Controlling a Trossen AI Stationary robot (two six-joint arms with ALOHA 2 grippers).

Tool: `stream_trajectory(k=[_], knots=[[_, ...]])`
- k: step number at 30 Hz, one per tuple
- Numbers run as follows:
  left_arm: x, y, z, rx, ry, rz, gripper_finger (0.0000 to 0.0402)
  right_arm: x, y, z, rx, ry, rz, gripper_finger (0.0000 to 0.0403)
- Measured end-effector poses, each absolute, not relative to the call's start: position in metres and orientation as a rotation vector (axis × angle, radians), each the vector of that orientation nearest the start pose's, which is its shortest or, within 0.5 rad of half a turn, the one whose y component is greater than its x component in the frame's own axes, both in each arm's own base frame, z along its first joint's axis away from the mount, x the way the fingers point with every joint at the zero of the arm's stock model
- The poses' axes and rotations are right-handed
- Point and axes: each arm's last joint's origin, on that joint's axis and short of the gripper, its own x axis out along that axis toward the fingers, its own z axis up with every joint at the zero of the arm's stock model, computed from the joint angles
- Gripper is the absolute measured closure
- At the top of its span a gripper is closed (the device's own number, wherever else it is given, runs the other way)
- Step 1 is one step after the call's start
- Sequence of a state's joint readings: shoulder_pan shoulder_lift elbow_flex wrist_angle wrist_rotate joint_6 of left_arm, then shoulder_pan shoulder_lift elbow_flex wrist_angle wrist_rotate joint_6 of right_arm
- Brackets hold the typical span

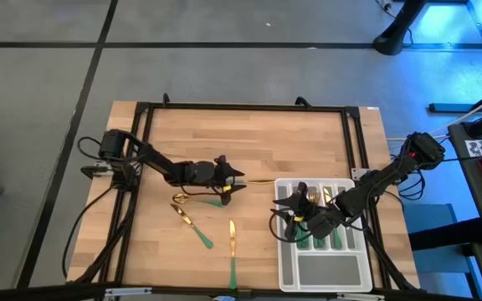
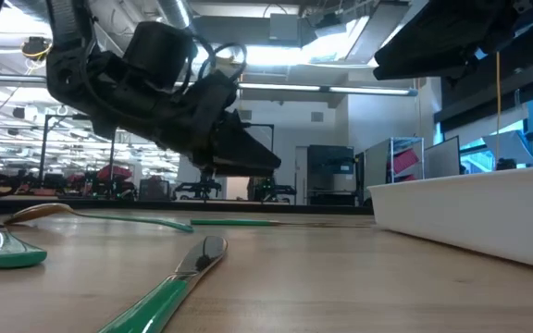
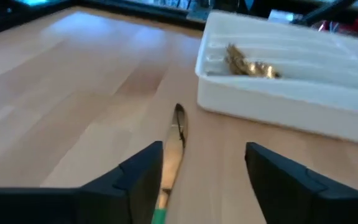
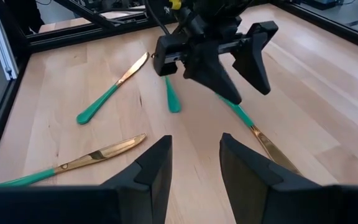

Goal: Sort silverware
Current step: Put the top center green knife into the silverware rack

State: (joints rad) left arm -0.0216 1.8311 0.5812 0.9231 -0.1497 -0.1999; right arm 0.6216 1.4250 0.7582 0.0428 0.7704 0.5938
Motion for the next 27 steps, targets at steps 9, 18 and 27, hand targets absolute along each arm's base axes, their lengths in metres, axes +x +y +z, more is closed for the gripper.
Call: stream_trajectory(k=[9,18,27], knots=[[0.323,-0.009,0.09,-0.087,0.384,0.134,0.0185,0.241,0.148,0.208,0.172,0.424,-0.28,0.027],[0.325,-0.004,0.064,-0.092,0.446,0.176,0.021,0.241,0.148,0.208,0.169,0.426,-0.281,0.027],[0.324,-0.007,0.061,-0.08,0.469,0.189,0.0238,0.241,0.148,0.208,0.17,0.423,-0.284,0.027]])
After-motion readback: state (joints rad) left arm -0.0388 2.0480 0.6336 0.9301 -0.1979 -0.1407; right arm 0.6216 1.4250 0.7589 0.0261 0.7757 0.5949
